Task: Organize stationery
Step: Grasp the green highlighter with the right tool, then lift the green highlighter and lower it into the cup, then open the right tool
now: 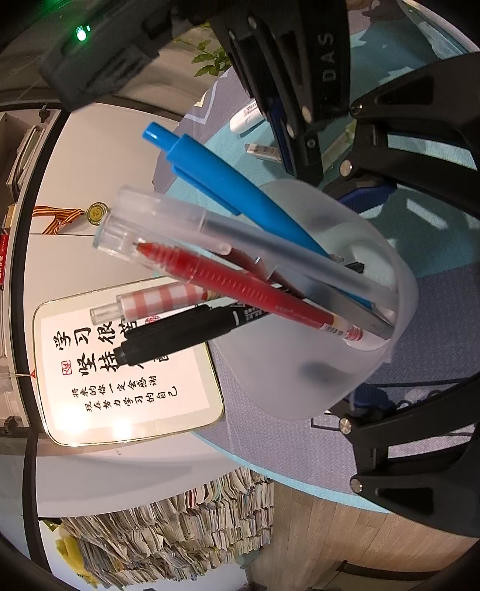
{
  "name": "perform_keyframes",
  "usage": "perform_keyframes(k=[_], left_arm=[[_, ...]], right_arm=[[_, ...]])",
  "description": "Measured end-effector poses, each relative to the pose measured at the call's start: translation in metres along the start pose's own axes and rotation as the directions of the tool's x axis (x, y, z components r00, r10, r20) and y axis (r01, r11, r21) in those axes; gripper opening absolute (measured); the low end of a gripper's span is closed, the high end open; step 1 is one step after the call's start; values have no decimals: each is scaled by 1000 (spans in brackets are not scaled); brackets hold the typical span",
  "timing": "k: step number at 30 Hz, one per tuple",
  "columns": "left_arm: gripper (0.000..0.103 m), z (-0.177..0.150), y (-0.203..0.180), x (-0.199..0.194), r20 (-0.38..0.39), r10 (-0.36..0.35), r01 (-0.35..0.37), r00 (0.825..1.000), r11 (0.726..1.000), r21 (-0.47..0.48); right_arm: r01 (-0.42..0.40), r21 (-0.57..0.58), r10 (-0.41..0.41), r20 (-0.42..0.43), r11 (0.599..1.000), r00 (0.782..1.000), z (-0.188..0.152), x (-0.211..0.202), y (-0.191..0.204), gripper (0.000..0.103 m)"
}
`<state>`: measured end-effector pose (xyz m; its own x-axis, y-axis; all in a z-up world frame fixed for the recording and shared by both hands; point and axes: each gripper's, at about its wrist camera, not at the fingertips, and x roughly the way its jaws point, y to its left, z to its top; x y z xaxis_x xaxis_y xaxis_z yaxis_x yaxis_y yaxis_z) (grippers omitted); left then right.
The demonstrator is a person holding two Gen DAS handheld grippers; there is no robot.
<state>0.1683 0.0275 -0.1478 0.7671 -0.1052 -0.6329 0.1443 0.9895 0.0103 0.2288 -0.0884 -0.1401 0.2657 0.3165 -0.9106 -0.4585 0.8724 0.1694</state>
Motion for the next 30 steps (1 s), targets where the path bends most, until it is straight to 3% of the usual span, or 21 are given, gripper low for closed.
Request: perform_keyframes(k=[9, 16, 23, 30], left_arm=[[75, 0, 0, 0, 0, 0, 0, 1000, 1000, 0], [75, 0, -1, 1, 0, -3, 3, 1000, 1000, 2], [75, 0, 1, 1, 0, -3, 3, 1000, 1000, 2], [75, 0, 1, 1, 0, -3, 3, 1000, 1000, 2]], right_arm=[[-6, -3, 5, -37, 1000, 999, 10, 21, 5, 12], [56, -19, -56, -8, 998, 998, 7, 16, 7, 12], [26, 23, -29, 149, 999, 988, -13, -43, -3, 11], [37, 1, -35, 334, 999, 942, -32, -113, 12, 11]])
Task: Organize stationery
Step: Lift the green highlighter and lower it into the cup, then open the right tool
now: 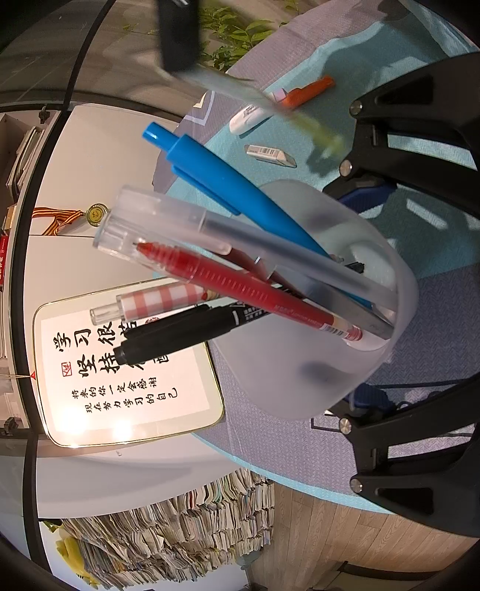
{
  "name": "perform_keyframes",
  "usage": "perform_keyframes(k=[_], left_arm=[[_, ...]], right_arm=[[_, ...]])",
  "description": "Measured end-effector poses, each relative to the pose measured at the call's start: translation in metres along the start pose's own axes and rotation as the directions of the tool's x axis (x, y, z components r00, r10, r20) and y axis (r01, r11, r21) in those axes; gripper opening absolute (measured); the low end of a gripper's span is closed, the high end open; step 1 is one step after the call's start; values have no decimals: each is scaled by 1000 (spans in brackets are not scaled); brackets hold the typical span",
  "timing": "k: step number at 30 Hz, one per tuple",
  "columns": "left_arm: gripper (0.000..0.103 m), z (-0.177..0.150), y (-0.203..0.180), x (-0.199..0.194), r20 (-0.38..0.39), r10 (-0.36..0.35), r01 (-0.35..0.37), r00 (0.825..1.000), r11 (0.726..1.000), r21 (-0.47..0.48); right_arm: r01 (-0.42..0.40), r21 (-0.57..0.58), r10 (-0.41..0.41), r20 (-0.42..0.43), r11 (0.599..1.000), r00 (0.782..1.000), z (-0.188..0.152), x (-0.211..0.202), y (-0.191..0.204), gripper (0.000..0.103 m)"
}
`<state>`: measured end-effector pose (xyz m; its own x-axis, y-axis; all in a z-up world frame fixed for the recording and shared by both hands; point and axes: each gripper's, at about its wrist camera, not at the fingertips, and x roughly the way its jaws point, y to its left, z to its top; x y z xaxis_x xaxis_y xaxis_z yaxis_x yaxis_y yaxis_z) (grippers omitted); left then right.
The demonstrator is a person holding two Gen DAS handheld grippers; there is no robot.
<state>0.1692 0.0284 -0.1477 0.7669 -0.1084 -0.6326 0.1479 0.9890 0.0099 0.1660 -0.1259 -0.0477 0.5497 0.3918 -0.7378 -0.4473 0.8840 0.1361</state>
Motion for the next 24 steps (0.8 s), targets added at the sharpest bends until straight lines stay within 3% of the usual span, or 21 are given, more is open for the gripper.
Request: perform_keyframes(k=[12, 19, 21, 24], left_arm=[[75, 0, 0, 0, 0, 0, 0, 1000, 1000, 0], [75, 0, 0, 0, 0, 0, 0, 1000, 1000, 0], [75, 0, 0, 0, 0, 0, 0, 1000, 1000, 0], [75, 0, 0, 0, 0, 0, 0, 1000, 1000, 0]], right_arm=[[-22, -22, 25, 170, 1000, 985, 26, -56, 22, 11], [-84, -77, 105, 320, 993, 942, 49, -98, 47, 11], [-109, -101, 137, 338, 989, 931, 55, -103, 54, 11], [-129, -129, 164, 308, 983, 937, 64, -91, 66, 11]])
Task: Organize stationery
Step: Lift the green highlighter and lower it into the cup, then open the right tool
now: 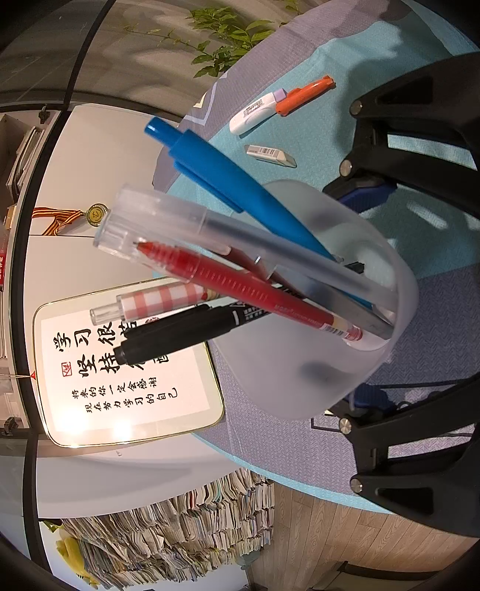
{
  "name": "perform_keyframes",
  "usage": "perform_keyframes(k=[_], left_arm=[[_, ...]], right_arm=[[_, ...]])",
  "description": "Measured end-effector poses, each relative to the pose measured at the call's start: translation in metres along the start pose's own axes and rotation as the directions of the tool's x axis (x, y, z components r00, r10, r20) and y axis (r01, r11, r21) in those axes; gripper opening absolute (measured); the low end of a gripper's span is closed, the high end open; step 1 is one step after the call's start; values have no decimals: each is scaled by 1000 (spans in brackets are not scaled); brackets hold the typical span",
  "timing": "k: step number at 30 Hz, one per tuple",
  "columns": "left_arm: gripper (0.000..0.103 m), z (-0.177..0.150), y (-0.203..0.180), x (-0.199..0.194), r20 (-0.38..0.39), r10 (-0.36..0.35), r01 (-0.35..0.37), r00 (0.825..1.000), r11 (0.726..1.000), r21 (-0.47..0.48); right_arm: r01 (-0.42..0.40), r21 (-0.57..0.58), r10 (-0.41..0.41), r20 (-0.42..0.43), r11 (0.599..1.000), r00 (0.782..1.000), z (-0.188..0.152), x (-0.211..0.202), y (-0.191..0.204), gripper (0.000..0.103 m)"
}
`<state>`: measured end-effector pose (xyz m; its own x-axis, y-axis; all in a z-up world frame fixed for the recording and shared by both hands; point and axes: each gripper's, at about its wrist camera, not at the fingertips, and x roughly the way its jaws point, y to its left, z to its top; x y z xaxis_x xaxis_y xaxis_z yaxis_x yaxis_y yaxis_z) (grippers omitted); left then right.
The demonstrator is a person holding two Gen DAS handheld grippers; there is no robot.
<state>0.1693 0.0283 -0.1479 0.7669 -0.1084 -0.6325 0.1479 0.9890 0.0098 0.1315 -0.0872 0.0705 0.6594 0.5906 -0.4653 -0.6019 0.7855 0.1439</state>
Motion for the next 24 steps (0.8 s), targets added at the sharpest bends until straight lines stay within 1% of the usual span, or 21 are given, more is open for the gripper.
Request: perform_keyframes(k=[3, 5, 8, 11, 16, 24], left_arm=[[75, 0, 0, 0, 0, 0, 0, 1000, 1000, 0], [75, 0, 0, 0, 0, 0, 0, 1000, 1000, 0], [75, 0, 0, 0, 0, 0, 0, 1000, 1000, 0], [75, 0, 0, 0, 0, 0, 0, 1000, 1000, 1], [75, 0, 0, 0, 0, 0, 0, 1000, 1000, 0], [75, 0, 0, 0, 0, 0, 0, 1000, 1000, 0]], right_arm=[[-14, -15, 13, -62, 1000, 998, -1, 29, 7, 11], [-8, -17, 7, -102, 1000, 995, -6, 45, 8, 11], [7, -11, -9, -161, 1000, 987, -16, 69, 4, 11], [-3, -7, 1, -214, 1000, 977, -24, 86, 3, 11], [-7, -2, 7, -276, 1000, 961, -33, 107, 1, 11], [-9, 24, 16, -317, 1000, 948, -38, 119, -5, 11]])
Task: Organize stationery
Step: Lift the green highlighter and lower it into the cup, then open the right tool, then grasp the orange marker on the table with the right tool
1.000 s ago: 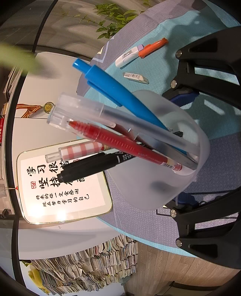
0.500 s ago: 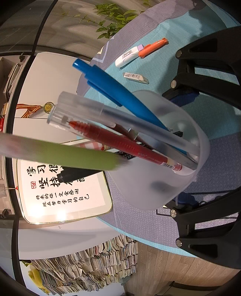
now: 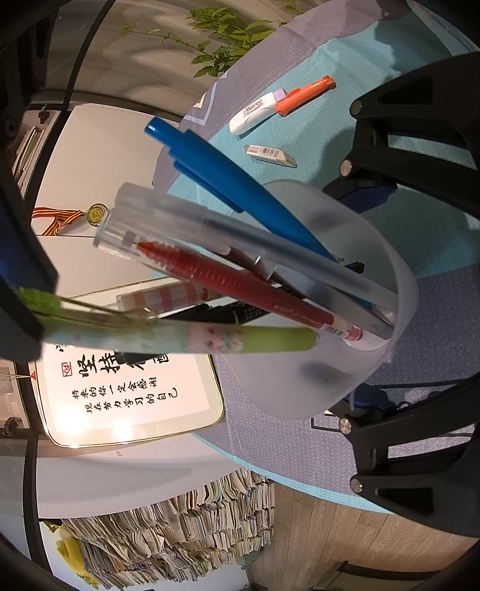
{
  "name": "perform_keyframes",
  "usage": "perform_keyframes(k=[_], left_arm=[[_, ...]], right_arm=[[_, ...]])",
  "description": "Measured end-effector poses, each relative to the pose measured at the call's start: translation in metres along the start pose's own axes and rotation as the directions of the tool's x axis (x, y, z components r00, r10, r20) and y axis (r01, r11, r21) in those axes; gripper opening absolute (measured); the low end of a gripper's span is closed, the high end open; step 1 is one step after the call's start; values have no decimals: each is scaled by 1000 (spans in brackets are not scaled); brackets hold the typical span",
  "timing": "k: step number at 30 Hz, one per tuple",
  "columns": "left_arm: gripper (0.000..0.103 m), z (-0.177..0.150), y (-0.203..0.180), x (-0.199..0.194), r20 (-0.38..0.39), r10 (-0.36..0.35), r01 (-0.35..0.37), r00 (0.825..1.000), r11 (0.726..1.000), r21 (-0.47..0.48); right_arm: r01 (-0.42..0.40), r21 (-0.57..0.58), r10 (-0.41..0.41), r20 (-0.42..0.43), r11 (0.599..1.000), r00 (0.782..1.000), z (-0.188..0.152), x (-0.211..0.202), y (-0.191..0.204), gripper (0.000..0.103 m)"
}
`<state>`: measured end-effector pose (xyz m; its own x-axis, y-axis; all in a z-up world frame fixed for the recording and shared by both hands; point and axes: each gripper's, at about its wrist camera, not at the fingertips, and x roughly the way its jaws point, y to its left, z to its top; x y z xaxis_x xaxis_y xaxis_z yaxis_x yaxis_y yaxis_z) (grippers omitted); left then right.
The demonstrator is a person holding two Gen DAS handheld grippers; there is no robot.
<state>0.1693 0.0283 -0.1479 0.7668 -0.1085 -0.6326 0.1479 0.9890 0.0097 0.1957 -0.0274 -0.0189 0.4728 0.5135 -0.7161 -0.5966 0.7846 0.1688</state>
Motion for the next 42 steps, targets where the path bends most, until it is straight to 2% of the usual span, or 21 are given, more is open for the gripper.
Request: perform_keyframes(k=[4, 15, 20, 23, 28, 32, 34, 37, 42], left_arm=[[75, 0, 0, 0, 0, 0, 0, 1000, 1000, 0], [75, 0, 1, 0, 0, 0, 0, 1000, 1000, 0], [75, 0, 1, 0, 1, 0, 0, 1000, 1000, 0], [75, 0, 1, 0, 0, 0, 0, 1000, 1000, 0], [75, 0, 1, 0, 0, 0, 0, 1000, 1000, 0], [75, 0, 1, 0, 0, 0, 0, 1000, 1000, 0], [75, 0, 1, 0, 0, 0, 0, 1000, 1000, 0], [75, 0, 1, 0, 0, 0, 0, 1000, 1000, 0], [75, 0, 1, 0, 0, 0, 0, 1000, 1000, 0]], right_arm=[[-21, 16, 21, -13, 1000, 1000, -1, 3, -2, 11], [-18, 51, 17, 21, 999, 1000, -2, -11, -9, 11], [16, 111, -24, 74, 994, 997, -11, -34, -31, 11], [58, 148, -69, 69, 987, 995, -22, -44, -51, 11], [178, 253, -175, -34, 951, 984, -56, -42, -97, 11], [237, 326, -182, -192, 915, 965, -89, -18, -127, 11], [274, 347, -190, -257, 897, 947, -108, -6, -137, 11], [311, 365, -202, -305, 878, 931, -128, 5, -146, 11], [306, 398, -183, -318, 865, 930, -140, 9, -157, 11]])
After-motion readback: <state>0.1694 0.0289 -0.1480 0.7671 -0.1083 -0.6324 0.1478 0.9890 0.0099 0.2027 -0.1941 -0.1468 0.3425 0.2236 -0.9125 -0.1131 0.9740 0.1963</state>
